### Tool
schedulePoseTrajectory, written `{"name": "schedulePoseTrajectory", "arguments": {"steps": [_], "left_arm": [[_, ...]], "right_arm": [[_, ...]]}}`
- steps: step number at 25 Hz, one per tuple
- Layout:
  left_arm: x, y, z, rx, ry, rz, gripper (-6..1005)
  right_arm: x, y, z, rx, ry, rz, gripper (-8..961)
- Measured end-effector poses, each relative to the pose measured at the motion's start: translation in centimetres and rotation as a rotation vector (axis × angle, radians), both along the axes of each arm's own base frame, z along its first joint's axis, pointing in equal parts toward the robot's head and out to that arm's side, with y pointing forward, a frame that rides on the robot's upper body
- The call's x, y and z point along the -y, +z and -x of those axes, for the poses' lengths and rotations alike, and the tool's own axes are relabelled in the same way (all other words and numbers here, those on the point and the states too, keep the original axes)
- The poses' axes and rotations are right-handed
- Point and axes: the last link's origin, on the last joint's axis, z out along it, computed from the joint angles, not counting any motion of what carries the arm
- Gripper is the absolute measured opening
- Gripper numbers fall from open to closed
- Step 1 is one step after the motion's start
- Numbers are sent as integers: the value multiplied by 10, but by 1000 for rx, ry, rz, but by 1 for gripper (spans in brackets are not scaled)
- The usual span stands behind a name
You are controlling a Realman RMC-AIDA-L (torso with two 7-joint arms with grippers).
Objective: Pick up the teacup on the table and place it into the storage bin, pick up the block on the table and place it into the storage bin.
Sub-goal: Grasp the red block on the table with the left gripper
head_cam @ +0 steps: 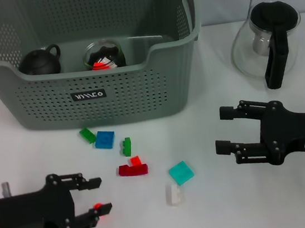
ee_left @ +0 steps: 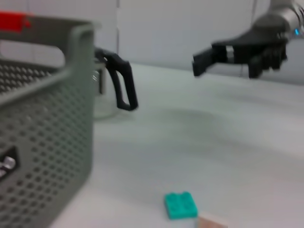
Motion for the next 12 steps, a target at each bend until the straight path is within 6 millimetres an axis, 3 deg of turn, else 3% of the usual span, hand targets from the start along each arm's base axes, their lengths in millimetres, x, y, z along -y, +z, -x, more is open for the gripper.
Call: {"name": "schedulePoseTrajectory", "arguments": {"steps": [5,12], "left_arm": [[0,-19,10,-42,-9,-20,515],[1,-28,16,-92,-12,-10,511]], "right_arm": [[0,0,0,0,1,0,822],[2,0,-1,-1,-5,1,821]]}}
